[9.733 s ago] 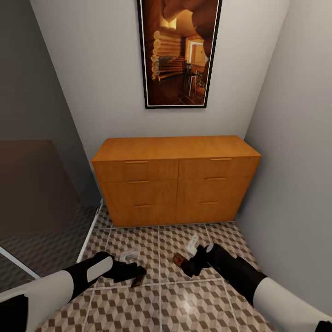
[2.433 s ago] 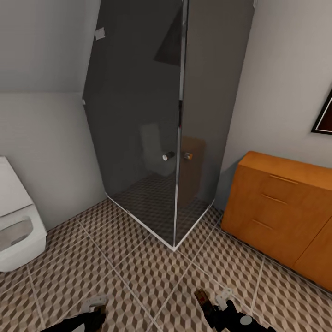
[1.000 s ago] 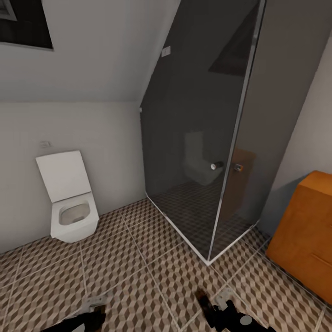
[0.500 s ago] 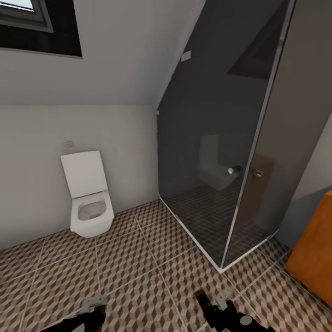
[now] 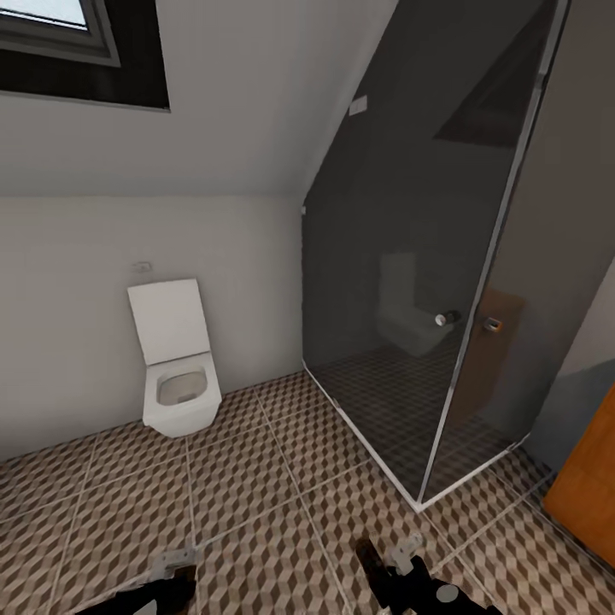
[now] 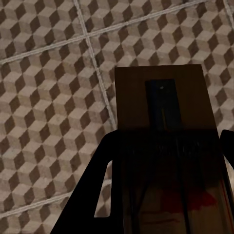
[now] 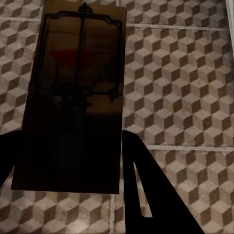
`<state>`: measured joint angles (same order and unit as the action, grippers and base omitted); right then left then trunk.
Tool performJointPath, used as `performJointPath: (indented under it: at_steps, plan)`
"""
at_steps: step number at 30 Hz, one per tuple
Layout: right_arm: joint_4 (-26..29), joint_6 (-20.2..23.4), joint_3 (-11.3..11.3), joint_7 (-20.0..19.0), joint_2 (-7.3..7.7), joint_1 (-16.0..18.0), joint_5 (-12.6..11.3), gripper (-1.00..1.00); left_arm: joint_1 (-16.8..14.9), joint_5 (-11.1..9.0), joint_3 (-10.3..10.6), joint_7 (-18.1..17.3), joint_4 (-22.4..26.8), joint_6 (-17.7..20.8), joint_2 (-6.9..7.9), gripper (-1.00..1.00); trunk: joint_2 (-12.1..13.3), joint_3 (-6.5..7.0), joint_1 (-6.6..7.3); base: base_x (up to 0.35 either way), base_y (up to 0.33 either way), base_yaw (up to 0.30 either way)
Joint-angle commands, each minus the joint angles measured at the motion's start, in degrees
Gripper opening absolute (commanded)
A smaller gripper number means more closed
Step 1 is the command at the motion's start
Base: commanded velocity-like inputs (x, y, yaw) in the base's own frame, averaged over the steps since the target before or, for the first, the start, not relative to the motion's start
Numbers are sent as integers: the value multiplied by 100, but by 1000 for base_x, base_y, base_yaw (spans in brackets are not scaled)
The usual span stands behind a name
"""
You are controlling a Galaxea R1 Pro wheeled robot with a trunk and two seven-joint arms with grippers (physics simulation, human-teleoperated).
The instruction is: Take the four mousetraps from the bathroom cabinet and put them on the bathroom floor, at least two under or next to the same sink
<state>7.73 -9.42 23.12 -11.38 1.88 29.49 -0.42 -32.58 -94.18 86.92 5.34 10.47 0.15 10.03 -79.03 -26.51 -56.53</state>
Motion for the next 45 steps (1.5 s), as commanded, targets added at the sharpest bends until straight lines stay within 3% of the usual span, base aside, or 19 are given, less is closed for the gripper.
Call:
performJointPath:
  at_steps: [1,45]
  plan:
    - [-2,-13,0,-29,-13,4,-23,-100,-6,-22,36,46,25,2,8,-100,-4,-15,0,0,0,3]
    - [-8,-7,0,-23,-39,4,-34,-100,-3,-22,34,46,33,2,8,-100,-4,-410,0,0,0,0]
